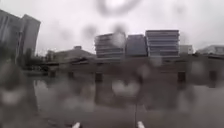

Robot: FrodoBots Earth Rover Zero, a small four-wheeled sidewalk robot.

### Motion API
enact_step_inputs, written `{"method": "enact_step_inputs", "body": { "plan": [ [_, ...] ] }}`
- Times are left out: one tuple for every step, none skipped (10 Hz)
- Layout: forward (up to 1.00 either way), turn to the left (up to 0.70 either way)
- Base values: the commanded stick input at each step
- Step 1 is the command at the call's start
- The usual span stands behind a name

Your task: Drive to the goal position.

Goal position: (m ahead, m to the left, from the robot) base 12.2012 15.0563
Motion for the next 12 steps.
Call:
{"method": "enact_step_inputs", "body": {
  "plan": [
    [0.7,0.0],
    [0.7,0.0],
    [0.7,0.0],
    [0.7,0.0],
    [0.7,0.0],
    [0.7,0.0],
    [0.7,0.0],
    [0.7,0.0],
    [0.7,0.0],
    [0.7,0.0],
    [0.7,0.0],
    [0.7,0.0]
  ]
}}
